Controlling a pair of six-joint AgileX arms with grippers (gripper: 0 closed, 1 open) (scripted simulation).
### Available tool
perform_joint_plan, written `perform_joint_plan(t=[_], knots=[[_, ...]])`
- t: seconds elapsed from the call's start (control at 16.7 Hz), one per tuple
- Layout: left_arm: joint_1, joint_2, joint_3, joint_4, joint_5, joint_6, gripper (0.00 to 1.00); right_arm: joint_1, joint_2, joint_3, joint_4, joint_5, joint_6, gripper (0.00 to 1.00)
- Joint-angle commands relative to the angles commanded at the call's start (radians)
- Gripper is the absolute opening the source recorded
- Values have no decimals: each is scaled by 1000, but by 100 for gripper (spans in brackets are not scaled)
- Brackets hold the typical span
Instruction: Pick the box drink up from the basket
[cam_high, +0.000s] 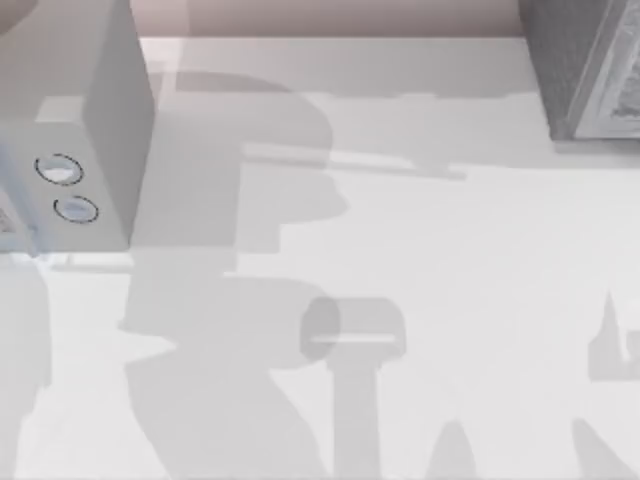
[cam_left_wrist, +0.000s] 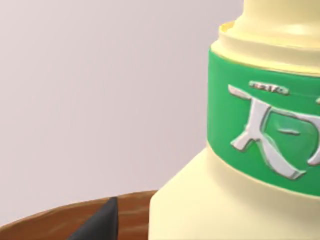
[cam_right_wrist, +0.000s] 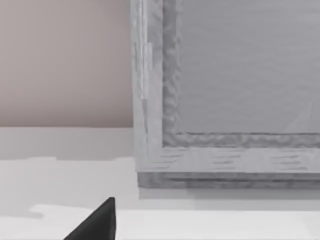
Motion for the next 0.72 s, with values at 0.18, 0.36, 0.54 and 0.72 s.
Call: perform_joint_plan(t=[0.18,0.36,0.54,0.72], knots=[[-7,26,29,-3,-6,0,100,0,0,0,0,0,0,100],[-7,26,29,-3,-6,0,100,0,0,0,0,0,0,100],[-7,26,29,-3,-6,0,77,0,0,0,0,0,0,100],[-7,26,29,-3,-6,0,55,0,0,0,0,0,0,100]])
